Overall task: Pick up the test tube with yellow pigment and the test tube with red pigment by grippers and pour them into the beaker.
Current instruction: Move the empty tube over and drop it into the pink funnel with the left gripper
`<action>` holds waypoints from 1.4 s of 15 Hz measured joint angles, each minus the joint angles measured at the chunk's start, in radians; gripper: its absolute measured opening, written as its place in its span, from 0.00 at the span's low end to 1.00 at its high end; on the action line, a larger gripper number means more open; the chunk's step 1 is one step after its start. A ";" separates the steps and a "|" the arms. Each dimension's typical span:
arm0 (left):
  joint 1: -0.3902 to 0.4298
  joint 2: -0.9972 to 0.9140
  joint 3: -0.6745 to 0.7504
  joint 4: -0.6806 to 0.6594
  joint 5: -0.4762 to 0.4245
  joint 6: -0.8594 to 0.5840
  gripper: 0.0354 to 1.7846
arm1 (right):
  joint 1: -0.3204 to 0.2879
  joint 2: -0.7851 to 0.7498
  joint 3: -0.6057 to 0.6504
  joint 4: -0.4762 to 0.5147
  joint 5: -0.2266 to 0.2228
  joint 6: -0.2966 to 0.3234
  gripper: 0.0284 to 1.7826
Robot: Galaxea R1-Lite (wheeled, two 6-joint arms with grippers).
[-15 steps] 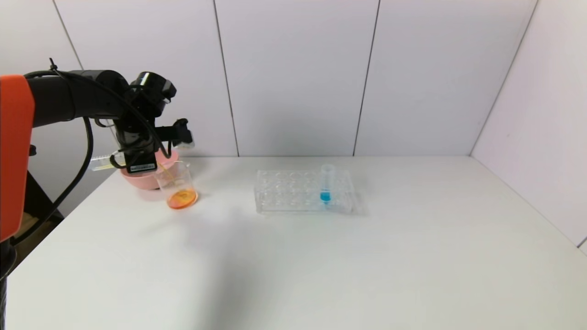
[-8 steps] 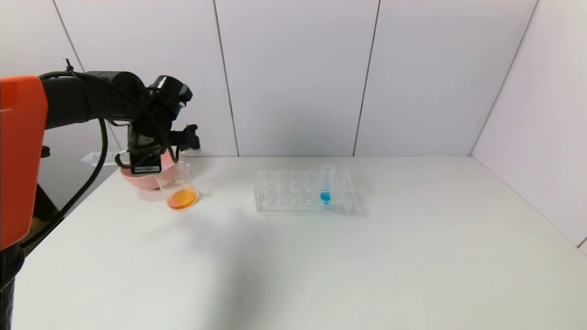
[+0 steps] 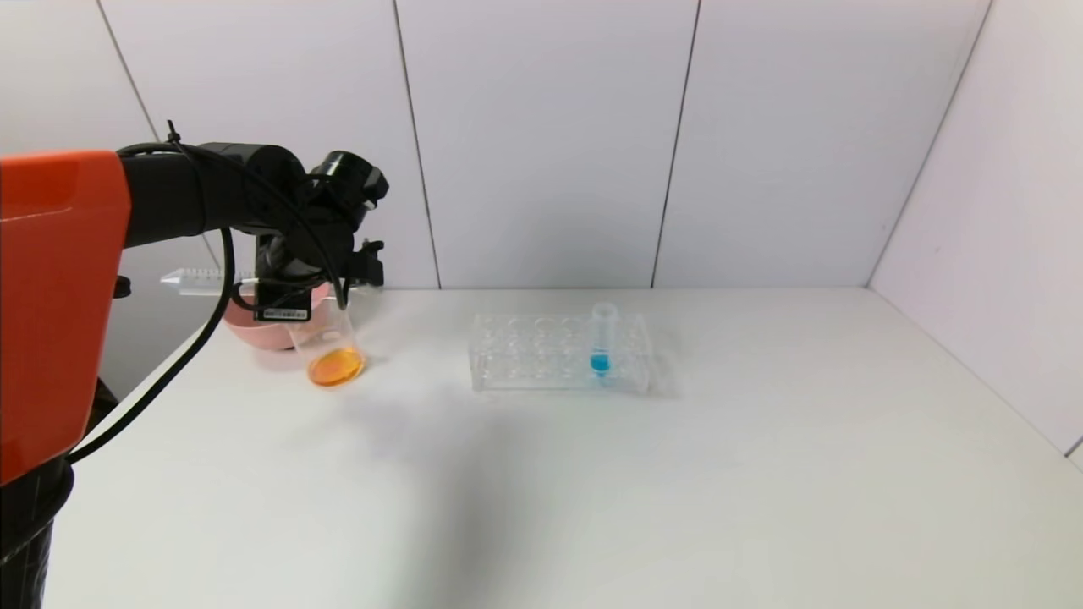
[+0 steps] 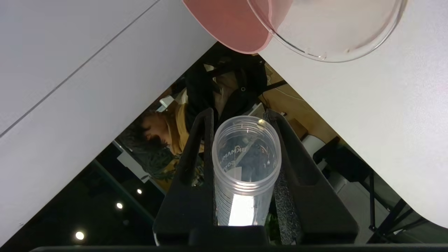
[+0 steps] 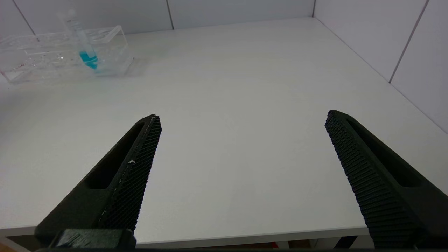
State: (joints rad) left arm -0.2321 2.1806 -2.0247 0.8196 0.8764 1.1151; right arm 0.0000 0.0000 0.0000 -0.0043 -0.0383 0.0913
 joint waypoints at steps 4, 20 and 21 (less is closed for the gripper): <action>0.021 -0.058 0.018 -0.002 -0.078 -0.049 0.26 | 0.000 0.000 0.000 0.000 0.000 0.000 0.96; 0.185 -0.338 0.616 -1.017 -0.469 -1.144 0.26 | 0.000 0.000 0.000 0.000 0.000 0.000 0.96; 0.186 -0.348 0.680 -1.126 -0.450 -1.171 0.26 | 0.000 0.000 0.000 0.000 0.000 0.000 0.96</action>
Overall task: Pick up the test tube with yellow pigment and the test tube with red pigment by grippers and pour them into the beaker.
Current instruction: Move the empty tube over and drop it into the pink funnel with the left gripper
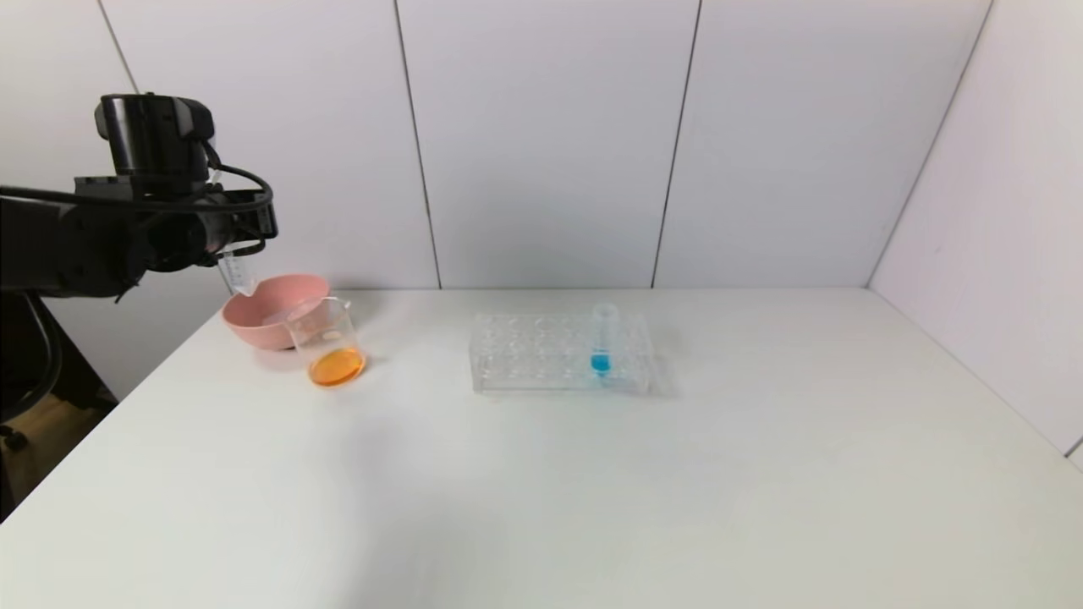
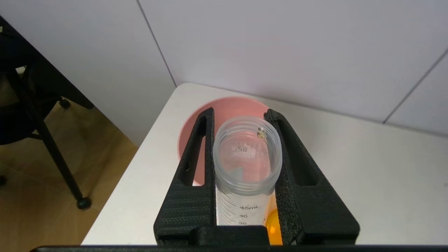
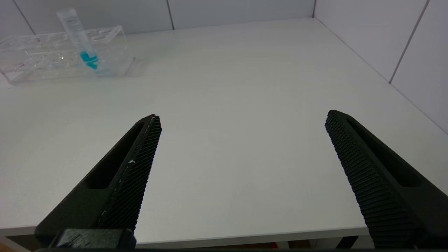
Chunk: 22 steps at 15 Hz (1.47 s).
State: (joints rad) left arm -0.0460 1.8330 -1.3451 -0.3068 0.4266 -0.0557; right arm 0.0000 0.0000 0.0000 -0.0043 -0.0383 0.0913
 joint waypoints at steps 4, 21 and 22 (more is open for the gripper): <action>-0.001 0.014 0.157 -0.361 0.024 -0.039 0.26 | 0.000 0.000 0.000 0.000 0.000 0.000 0.96; 0.118 0.470 -0.239 -0.490 0.003 -0.026 0.30 | 0.000 0.000 0.000 0.000 0.000 0.000 0.96; 0.118 0.475 -0.243 -0.491 0.005 -0.026 0.33 | 0.000 0.000 0.000 0.000 0.000 0.000 0.96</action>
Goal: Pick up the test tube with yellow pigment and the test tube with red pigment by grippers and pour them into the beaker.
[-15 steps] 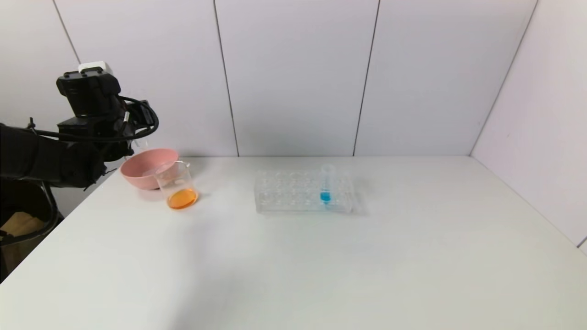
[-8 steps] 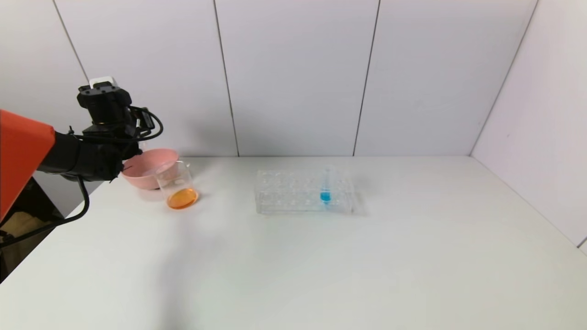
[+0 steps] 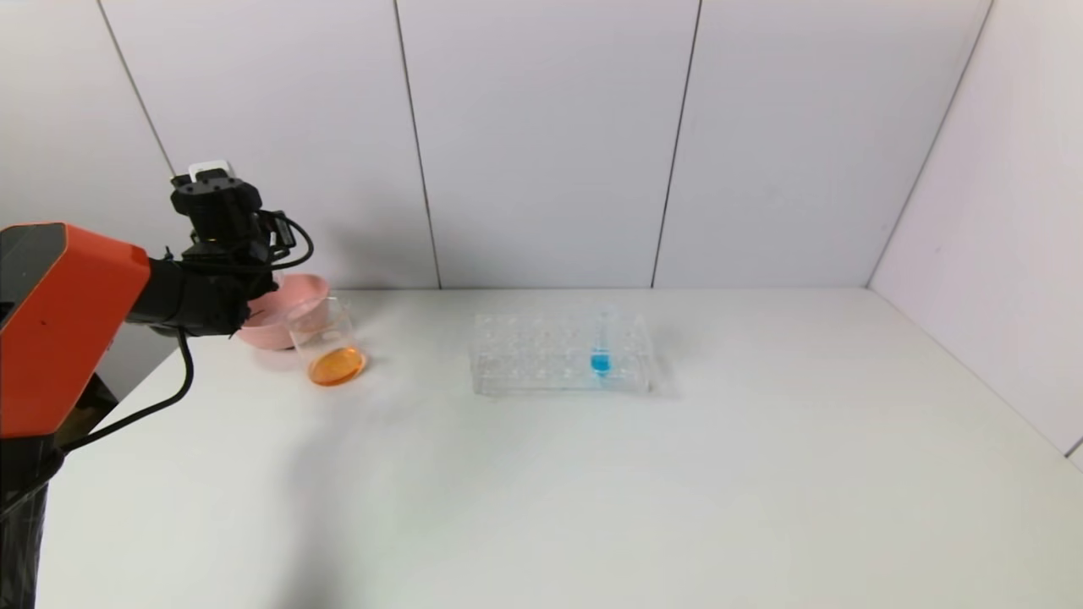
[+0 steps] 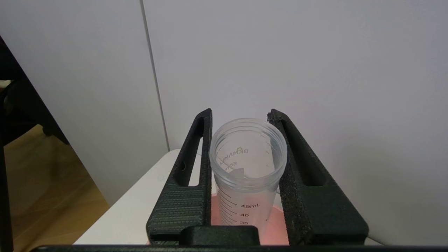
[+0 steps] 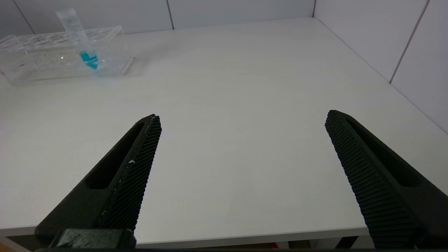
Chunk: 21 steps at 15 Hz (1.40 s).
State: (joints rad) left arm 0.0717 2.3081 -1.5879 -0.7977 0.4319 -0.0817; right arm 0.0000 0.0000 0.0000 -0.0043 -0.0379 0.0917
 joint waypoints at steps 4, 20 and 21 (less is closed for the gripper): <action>-0.005 0.000 -0.002 -0.008 0.017 -0.001 0.65 | 0.000 0.000 0.000 0.000 0.000 0.000 0.96; -0.089 -0.812 0.601 0.004 -0.278 0.228 0.99 | 0.000 0.000 0.000 0.000 0.000 0.000 0.96; -0.089 -0.897 0.648 0.027 -0.294 0.243 0.99 | 0.000 0.000 0.000 0.000 0.000 0.000 0.96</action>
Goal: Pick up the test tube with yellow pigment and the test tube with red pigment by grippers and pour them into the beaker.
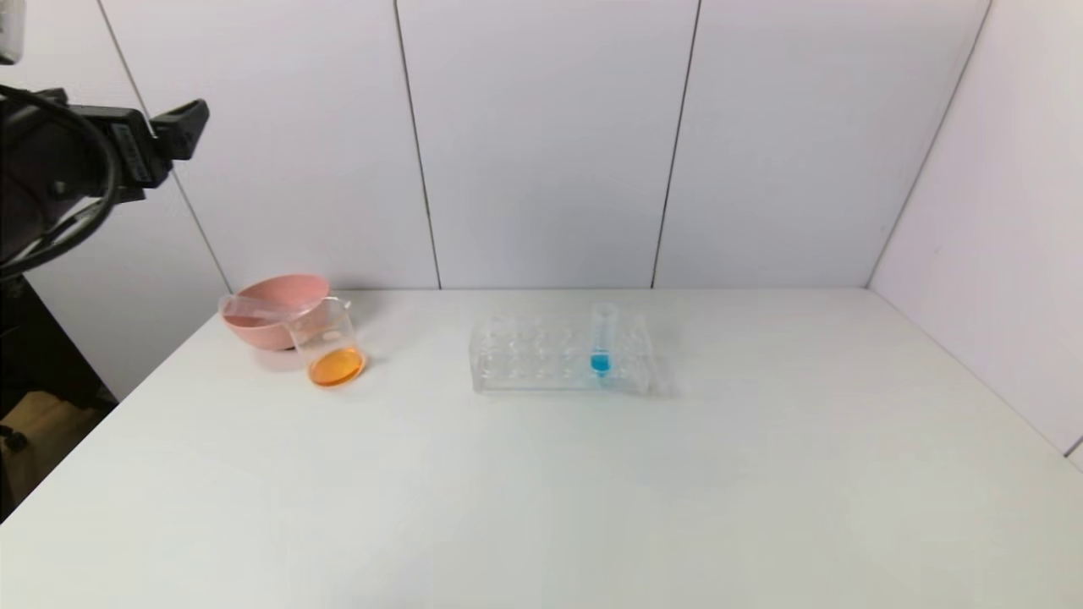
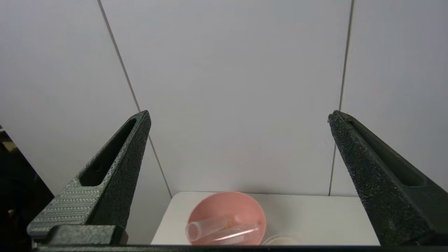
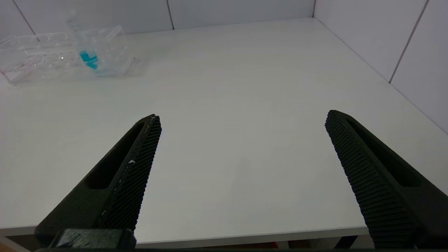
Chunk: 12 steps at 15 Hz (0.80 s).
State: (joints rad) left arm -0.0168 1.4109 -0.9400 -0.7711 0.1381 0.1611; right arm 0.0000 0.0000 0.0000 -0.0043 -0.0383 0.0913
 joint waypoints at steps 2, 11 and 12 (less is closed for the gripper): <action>0.004 -0.156 0.074 0.058 -0.013 0.016 0.99 | 0.000 0.000 0.000 0.000 0.000 0.000 0.96; 0.015 -0.838 0.309 0.434 0.068 0.048 0.99 | 0.000 0.000 0.000 0.000 0.000 0.000 0.96; 0.015 -0.900 0.320 0.481 0.075 0.047 0.99 | 0.000 0.000 0.000 0.000 0.000 0.000 0.96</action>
State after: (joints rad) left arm -0.0017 0.5109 -0.6196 -0.2904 0.2134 0.2083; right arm 0.0000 0.0000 0.0000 -0.0043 -0.0383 0.0917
